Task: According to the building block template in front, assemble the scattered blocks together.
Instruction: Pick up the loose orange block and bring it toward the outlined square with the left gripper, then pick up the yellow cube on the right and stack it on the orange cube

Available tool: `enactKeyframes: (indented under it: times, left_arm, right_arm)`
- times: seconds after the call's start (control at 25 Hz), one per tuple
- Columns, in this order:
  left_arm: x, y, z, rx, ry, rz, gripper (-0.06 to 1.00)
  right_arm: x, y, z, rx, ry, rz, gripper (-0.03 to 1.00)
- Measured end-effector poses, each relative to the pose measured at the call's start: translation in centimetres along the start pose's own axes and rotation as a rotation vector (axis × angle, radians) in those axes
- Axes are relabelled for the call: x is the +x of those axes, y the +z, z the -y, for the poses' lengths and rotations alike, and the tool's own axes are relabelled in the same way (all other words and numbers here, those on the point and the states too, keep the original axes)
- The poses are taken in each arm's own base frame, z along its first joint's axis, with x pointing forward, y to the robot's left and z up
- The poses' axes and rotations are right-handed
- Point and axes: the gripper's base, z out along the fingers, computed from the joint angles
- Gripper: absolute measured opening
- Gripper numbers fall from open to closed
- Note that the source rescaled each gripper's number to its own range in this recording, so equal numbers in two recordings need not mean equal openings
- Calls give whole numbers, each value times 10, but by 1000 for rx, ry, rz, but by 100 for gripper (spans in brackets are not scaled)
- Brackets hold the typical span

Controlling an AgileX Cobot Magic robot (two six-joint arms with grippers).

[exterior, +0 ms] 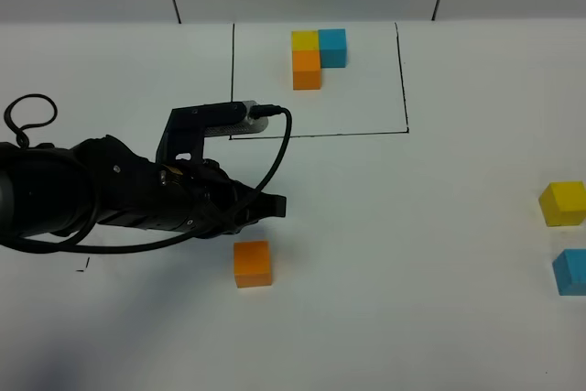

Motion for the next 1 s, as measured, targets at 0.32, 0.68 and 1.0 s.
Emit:
enactKeyframes:
  times: [0.32, 0.68, 1.0]
  left_arm:
    - [-10, -12, -4, -12, 116, 60, 0]
    - [-30, -45, -34, -59, 179, 99, 0]
    - [-36, -89, -72, -115, 150, 49, 0]
  right_arm:
    - [0, 0, 0, 0, 0, 0, 1]
    - [0, 0, 0, 0, 0, 0, 1]
    - [0, 0, 0, 0, 0, 0, 1]
